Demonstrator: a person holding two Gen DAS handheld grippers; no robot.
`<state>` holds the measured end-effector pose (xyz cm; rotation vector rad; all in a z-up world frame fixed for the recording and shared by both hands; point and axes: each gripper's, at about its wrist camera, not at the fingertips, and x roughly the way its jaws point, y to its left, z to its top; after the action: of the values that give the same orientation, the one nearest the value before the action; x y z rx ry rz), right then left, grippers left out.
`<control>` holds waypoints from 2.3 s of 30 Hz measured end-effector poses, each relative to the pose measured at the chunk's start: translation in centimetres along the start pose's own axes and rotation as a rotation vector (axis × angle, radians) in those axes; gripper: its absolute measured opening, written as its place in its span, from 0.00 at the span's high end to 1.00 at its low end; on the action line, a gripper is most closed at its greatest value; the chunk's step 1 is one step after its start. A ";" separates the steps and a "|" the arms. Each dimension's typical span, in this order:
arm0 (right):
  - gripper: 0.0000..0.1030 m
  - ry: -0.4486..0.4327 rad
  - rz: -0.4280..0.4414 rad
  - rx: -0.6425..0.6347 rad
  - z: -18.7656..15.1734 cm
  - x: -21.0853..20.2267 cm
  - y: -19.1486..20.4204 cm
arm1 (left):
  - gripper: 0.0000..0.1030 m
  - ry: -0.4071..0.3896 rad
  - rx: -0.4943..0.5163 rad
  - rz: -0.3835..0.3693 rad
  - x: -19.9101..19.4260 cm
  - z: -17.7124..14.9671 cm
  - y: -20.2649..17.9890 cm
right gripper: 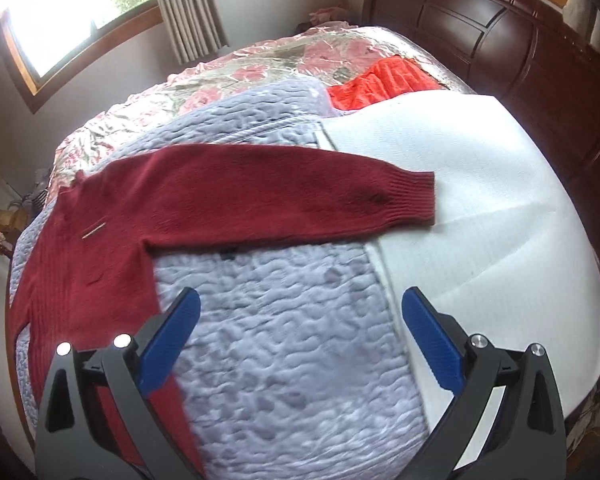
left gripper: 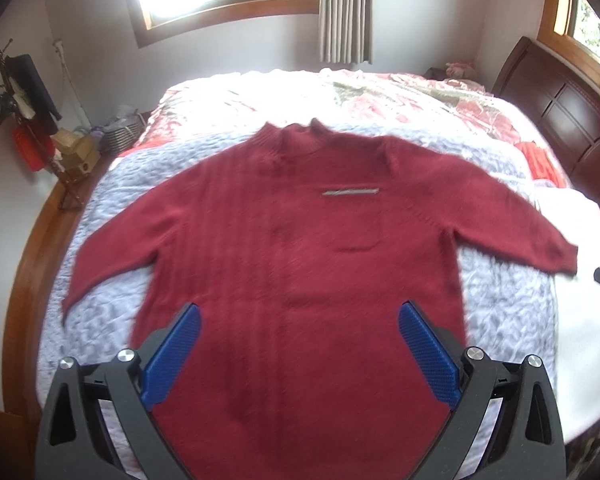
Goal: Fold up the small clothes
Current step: 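Reach the right gripper to the sweater's sleeve cuff and grasp it, then carry the cuff across the sweater's chest with the right gripper and release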
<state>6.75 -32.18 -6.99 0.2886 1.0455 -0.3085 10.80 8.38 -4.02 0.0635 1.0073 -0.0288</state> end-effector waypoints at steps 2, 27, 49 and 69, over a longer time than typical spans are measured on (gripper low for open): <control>0.03 0.039 -0.007 0.015 2.1 3.0 -3.3 | 0.04 0.007 -0.014 -0.021 2.0 1.6 -2.7; 0.91 0.169 -0.039 -0.058 9.1 16.2 -13.7 | 0.04 0.061 -0.010 0.061 11.0 3.5 -9.2; 0.92 0.036 0.322 -0.493 8.8 7.3 26.0 | 0.04 0.093 -0.166 0.141 12.2 3.0 7.5; 0.49 0.111 0.467 -0.474 5.6 9.3 33.9 | 0.04 0.177 -0.162 0.040 16.7 2.3 9.8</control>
<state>28.49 -4.09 -9.55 0.1141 1.0932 0.3772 22.16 18.12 -16.50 -0.0626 1.1818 0.0968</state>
